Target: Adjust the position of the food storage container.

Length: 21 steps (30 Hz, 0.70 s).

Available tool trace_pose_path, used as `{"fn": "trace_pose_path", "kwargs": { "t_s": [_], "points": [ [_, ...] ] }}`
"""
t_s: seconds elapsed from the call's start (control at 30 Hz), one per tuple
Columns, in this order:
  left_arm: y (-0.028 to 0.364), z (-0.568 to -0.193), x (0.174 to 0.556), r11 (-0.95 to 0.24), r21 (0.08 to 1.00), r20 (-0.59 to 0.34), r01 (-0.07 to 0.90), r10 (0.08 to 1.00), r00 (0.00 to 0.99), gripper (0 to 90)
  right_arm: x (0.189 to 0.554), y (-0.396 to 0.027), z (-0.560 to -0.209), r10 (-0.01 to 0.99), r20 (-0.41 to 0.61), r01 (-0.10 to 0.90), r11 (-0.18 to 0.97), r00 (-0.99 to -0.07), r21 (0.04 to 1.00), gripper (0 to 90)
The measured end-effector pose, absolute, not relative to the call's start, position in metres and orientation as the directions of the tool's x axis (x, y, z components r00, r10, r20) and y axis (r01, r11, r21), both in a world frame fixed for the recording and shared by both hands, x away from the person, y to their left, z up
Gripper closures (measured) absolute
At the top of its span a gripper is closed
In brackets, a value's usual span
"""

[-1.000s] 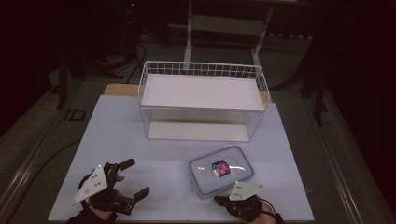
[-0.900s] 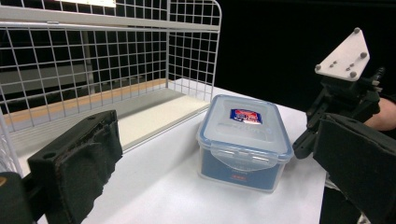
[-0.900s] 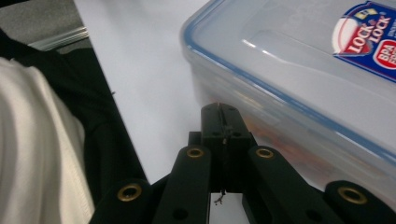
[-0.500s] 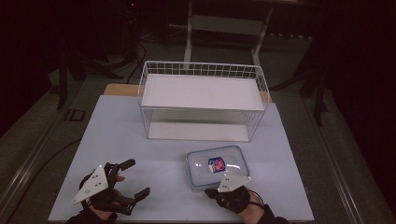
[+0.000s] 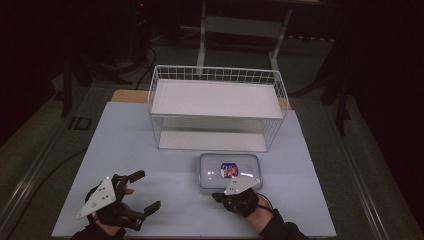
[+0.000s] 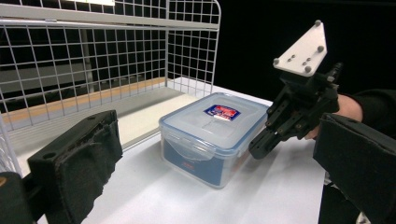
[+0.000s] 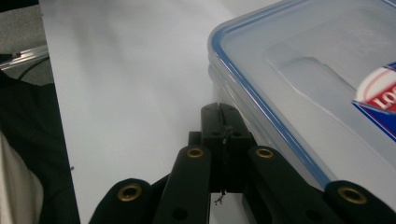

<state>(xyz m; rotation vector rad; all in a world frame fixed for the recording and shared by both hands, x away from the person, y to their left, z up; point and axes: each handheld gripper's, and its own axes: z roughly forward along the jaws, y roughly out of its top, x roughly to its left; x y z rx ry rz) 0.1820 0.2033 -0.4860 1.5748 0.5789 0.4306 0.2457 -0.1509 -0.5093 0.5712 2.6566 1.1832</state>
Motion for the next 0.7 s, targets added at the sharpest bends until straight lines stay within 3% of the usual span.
{"fn": "trace_pose_path", "kwargs": {
  "t_s": [0.33, 0.5, 0.57, 0.7],
  "points": [
    [0.202, -0.487, 0.183, -0.039, 0.993, -0.070, 0.115, 0.596, 0.800, 0.9, 0.241, -0.151, -0.502, 0.402, -0.005, 0.255, 0.593, -0.916, 0.764, 89.9],
    [0.205, -0.479, 0.184, -0.034, 0.992, -0.071, 0.120, 0.633, 0.771, 1.0, 0.236, -0.169, -0.482, 0.435, -0.025, 0.237, 0.537, -0.900, 0.810, 80.2],
    [0.205, -0.477, 0.184, -0.023, 0.991, -0.087, 0.131, 0.633, 0.770, 0.9, 0.235, -0.177, -0.476, 0.449, -0.014, 0.241, 0.505, -0.893, 0.829, 70.9],
    [0.201, -0.473, 0.182, -0.010, 0.991, -0.098, 0.131, 0.606, 0.789, 0.9, 0.233, -0.190, -0.467, 0.492, -0.004, 0.255, 0.458, -0.870, 0.852, 42.7]
  ]
}}
